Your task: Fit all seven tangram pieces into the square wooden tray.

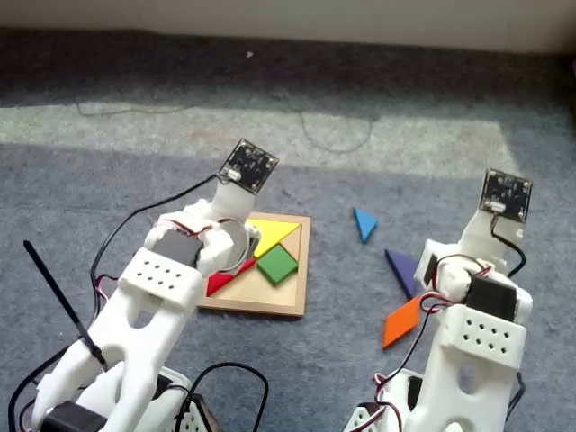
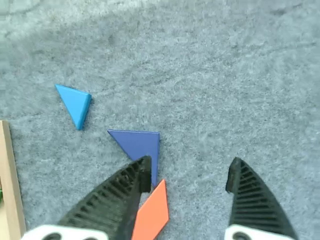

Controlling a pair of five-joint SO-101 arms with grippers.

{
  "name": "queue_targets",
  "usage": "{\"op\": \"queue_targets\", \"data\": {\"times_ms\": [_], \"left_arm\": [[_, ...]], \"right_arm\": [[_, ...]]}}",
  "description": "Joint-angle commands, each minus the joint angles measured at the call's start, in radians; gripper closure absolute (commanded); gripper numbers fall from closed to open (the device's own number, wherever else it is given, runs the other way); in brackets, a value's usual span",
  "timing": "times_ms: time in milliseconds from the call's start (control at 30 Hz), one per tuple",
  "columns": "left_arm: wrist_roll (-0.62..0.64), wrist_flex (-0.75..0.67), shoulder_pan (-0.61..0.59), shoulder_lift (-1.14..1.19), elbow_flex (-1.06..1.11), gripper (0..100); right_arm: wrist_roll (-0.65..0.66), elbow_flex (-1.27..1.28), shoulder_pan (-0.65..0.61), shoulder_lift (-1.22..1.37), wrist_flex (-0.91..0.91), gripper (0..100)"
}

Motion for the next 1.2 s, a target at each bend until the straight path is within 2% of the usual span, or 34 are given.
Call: {"op": "queue_targets", "data": {"times_ms": [0,267,533,867,1167], "left_arm": [[0.021,-0.029,-0.025,-0.062,0.001,86],[0.195,-0.08,-0.208,-0.076,0.001,85],[0.25,-0.089,-0.271,-0.074,0.001,86],[0.256,-0.109,-0.275,-0.074,0.002,86],[0.255,-0.112,-0.277,-0.074,0.002,86]], "right_arm": [[0.023,-0.105,-0.028,-0.021,0.031,75.9],[0.023,-0.113,-0.248,0.065,0.027,75.9],[0.025,-0.317,-0.375,0.472,-0.05,76.0],[0.025,-0.61,-0.394,0.946,-0.093,76.0],[0.023,-0.697,-0.432,1.136,-0.093,76.0]]}}
